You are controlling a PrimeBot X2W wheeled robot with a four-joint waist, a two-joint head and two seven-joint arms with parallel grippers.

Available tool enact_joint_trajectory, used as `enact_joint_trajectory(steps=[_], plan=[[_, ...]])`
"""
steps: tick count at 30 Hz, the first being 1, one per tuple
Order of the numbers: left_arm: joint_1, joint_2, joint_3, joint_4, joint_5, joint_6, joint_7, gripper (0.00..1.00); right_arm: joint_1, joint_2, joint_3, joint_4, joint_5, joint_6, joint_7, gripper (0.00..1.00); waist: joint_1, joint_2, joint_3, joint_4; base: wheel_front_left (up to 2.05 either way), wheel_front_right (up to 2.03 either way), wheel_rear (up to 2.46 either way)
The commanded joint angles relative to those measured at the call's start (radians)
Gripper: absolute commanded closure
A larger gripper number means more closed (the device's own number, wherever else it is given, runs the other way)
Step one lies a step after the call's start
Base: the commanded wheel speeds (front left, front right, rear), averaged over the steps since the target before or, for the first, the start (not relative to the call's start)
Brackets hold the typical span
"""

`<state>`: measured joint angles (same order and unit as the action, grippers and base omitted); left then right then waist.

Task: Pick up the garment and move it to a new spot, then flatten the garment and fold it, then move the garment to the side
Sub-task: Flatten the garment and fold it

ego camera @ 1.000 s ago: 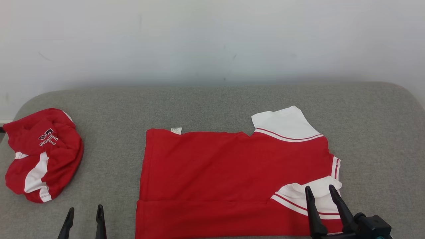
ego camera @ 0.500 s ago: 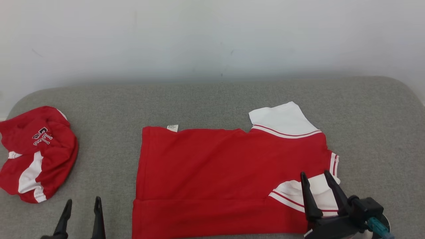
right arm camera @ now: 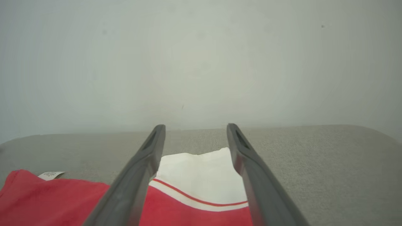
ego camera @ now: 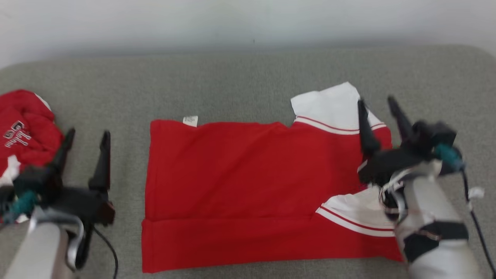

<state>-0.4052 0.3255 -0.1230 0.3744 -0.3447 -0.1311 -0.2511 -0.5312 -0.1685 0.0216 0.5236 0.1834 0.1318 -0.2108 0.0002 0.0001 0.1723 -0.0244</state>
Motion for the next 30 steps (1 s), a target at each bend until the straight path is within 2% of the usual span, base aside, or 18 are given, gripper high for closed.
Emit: enact_joint_trajectory(steps=[1, 5, 13, 21, 30], plan=[[-0.056, 0.026, -0.025, 0.022, -0.04, 0.001, 0.016, 0.0, -0.057, -0.005, -0.001, 0.022, -0.003, -0.002, -0.001, 0.0, -0.0002, -0.0001, 0.094, -0.02, 0.0, 0.0, 0.0], [-0.184, 0.092, -0.11, 0.078, -0.16, 0.001, 0.072, 0.0, -0.187, -0.028, 0.009, 0.119, -0.023, -0.002, 0.03, 0.0, -0.0002, -0.0001, 0.147, -0.032, 0.0, 0.0, 0.0], [-0.34, 0.183, -0.304, 0.146, -0.377, 0.001, 0.206, 0.0, -0.383, -0.06, 0.051, 0.315, -0.039, -0.002, 0.058, 0.0, -0.0002, -0.0001, 0.201, -0.047, 0.0, 0.0, 0.0], [-0.435, 0.206, -0.444, 0.187, -0.507, 0.001, 0.265, 0.0, -0.534, -0.047, 0.107, 0.488, -0.037, -0.002, 0.076, 0.0, -0.0002, -0.0001, 0.256, -0.05, 0.0, 0.0, 0.0], [-0.516, 0.22, -0.565, 0.225, -0.576, 0.001, 0.297, 0.0, -0.647, -0.038, 0.137, 0.622, -0.055, -0.002, 0.093, 0.0, -0.0002, -0.0001, 0.297, -0.039, 0.0, 0.0, 0.0]])
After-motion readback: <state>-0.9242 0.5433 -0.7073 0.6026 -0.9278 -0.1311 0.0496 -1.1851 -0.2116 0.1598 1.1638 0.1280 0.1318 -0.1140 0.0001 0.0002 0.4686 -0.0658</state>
